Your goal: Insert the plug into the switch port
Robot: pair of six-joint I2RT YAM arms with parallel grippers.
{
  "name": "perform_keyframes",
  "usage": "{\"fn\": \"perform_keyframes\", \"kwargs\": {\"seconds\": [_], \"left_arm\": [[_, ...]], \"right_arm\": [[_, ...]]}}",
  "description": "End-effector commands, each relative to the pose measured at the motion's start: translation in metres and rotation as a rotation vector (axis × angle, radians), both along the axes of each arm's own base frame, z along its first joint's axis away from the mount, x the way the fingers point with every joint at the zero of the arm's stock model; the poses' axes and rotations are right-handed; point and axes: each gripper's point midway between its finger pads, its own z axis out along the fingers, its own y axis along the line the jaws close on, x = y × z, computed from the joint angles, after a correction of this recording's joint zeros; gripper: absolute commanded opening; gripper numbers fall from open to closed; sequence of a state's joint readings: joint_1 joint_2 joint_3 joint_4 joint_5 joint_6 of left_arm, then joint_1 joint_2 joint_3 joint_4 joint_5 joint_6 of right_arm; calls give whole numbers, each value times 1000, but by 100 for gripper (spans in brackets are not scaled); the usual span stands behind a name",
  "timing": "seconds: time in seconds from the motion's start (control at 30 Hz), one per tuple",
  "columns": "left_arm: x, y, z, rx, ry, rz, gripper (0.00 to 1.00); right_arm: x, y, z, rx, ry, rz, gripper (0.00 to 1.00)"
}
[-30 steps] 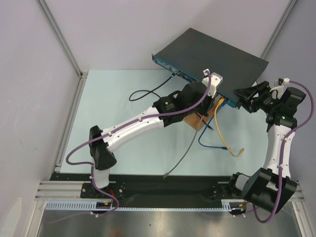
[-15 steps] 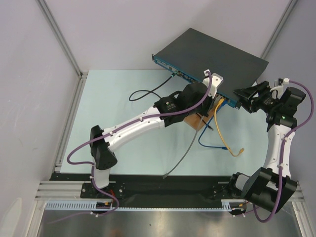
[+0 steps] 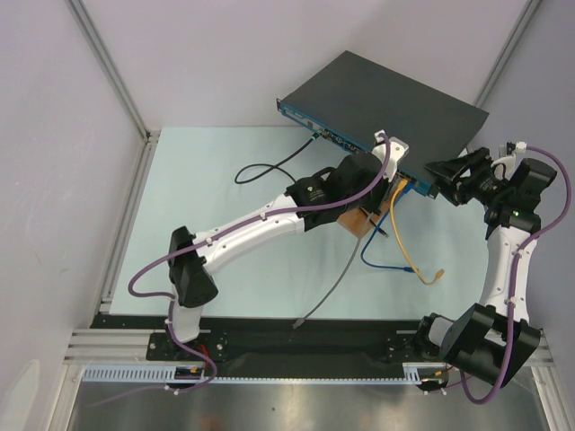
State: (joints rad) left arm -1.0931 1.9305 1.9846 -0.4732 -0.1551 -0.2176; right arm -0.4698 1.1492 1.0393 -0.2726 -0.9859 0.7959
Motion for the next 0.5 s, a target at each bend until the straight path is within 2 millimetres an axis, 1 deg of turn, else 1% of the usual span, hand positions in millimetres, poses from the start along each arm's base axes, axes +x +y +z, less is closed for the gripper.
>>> {"fn": "perform_keyframes", "kwargs": {"seconds": [0.0, 0.07, 0.27, 0.43, 0.47], "left_arm": [[2, -9, 32, -72, -51, -10, 0], [4, -9, 32, -69, -53, -8, 0], [10, -10, 41, -86, -67, 1, 0], [13, -11, 61, -119, -104, 2, 0], [13, -12, 62, -119, -110, 0, 0]], "right_arm": [[2, -5, -14, -15, 28, -16, 67], [3, -6, -14, -16, 27, -17, 67], [1, -6, -16, -16, 32, -14, 65], [0, -6, -19, -18, 38, -13, 62], [0, -6, -19, -19, 37, -12, 61]]}}
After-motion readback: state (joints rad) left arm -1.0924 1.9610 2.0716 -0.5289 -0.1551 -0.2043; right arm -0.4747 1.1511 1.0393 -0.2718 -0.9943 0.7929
